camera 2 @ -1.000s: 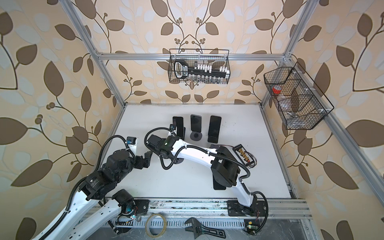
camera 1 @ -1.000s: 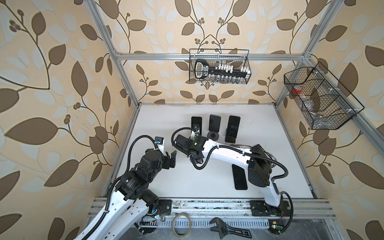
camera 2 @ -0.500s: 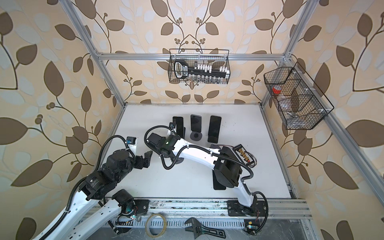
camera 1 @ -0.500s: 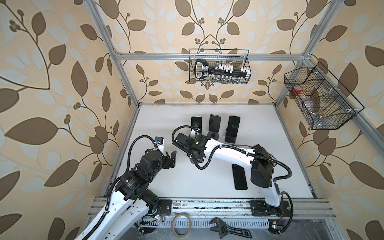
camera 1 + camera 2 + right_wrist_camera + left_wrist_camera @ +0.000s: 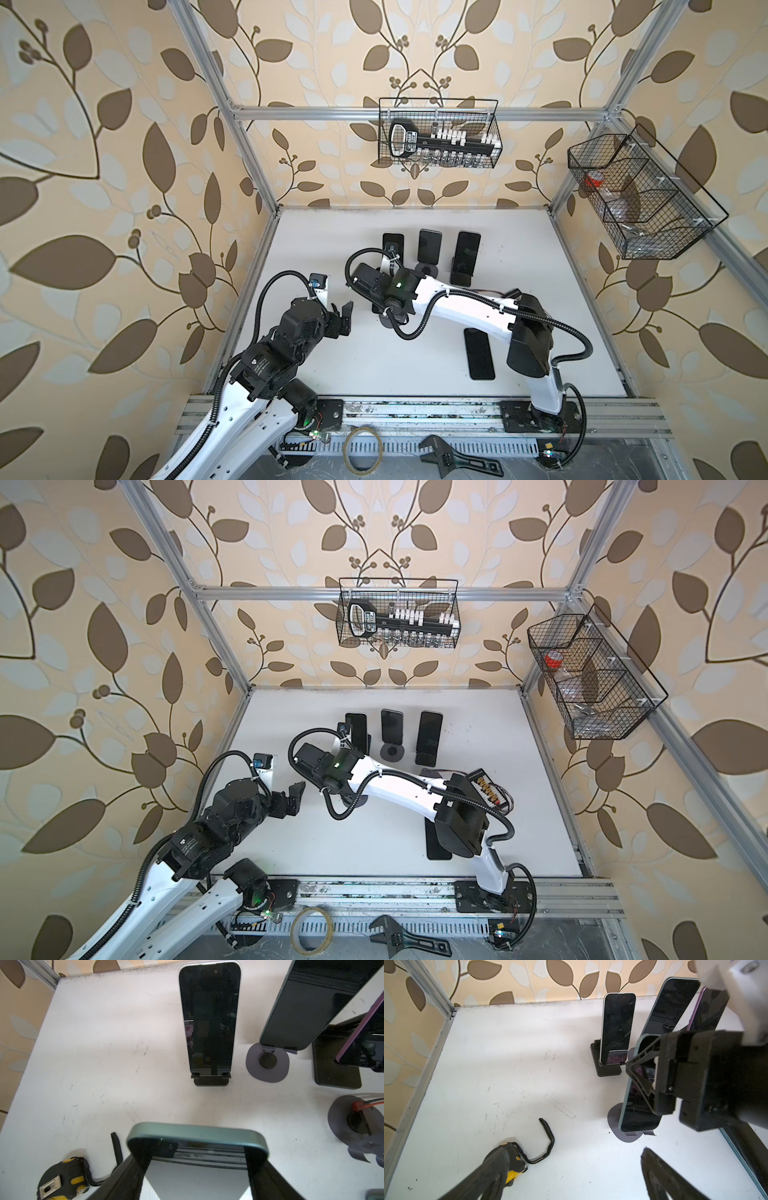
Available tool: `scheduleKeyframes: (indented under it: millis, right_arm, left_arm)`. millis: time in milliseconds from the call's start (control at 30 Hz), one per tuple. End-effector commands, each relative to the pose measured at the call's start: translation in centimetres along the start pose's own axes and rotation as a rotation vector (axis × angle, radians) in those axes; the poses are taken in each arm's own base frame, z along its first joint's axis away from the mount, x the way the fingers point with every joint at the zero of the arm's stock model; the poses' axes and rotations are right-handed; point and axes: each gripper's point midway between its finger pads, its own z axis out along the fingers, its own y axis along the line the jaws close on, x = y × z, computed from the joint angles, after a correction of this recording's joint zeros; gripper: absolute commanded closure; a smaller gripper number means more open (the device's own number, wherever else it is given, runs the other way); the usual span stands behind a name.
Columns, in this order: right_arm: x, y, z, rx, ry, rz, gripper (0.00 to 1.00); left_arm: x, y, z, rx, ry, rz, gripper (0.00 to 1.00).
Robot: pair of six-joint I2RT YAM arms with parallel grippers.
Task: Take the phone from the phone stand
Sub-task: 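Pull the held phone upward off its round stand with the right gripper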
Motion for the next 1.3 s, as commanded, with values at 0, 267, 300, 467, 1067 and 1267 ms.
scheduleKeyframes:
  millis: [0,267,300,467,1067,1267]
  right_arm:
    - [-2.1,0.4,-2.3,-0.054,-0.036,0.034,0.28]
    - [-1.9,0.3,-3.3,-0.087,-0.015,0.025,0.28]
    - [-1.8,0.2,-3.3,-0.09,-0.013,0.026,0.28]
    - [-1.4,-0.2,-3.6,-0.104,0.0,0.027,0.28]
    - [-1.1,0.1,-5.0,-0.209,0.037,0.035,0.29]
    - [-1.1,-1.0,-5.7,-0.215,0.031,0.036,0.29]
  left_arm:
    - [-0.7,-0.2,-0.1,0.013,-0.028,0.005,0.01]
    - [-0.8,-0.1,0.0,0.005,-0.032,0.012,0.01]
    - [-0.8,-0.1,0.0,0.006,-0.031,0.011,0.01]
    - [-0.9,-0.3,0.0,0.018,-0.035,0.027,0.01]
    - [-0.8,-1.1,0.2,0.059,-0.035,0.044,0.01]
    - [0.1,-2.3,0.9,0.119,0.011,0.066,0.01]
